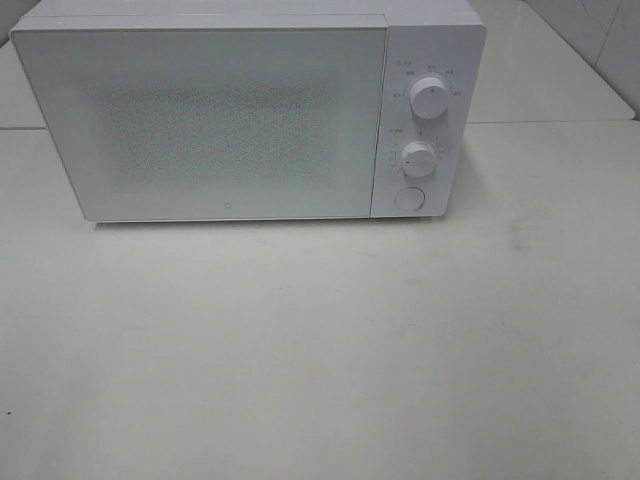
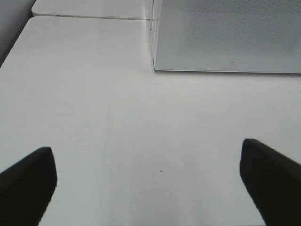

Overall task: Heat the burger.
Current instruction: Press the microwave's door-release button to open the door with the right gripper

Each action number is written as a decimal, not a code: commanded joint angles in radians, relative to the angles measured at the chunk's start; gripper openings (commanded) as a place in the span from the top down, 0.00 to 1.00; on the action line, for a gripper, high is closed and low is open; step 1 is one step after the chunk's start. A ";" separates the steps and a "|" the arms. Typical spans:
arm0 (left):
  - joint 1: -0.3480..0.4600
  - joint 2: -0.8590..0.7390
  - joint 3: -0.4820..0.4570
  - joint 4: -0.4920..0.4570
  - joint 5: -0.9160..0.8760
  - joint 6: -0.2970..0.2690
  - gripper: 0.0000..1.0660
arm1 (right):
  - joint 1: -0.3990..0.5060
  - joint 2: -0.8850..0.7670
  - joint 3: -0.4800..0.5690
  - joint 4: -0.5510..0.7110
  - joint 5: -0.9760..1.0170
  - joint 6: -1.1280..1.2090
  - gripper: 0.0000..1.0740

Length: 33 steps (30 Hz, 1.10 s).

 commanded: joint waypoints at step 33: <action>0.000 -0.026 0.003 -0.006 -0.009 -0.001 0.08 | -0.004 0.701 0.024 -0.001 -0.791 0.043 0.31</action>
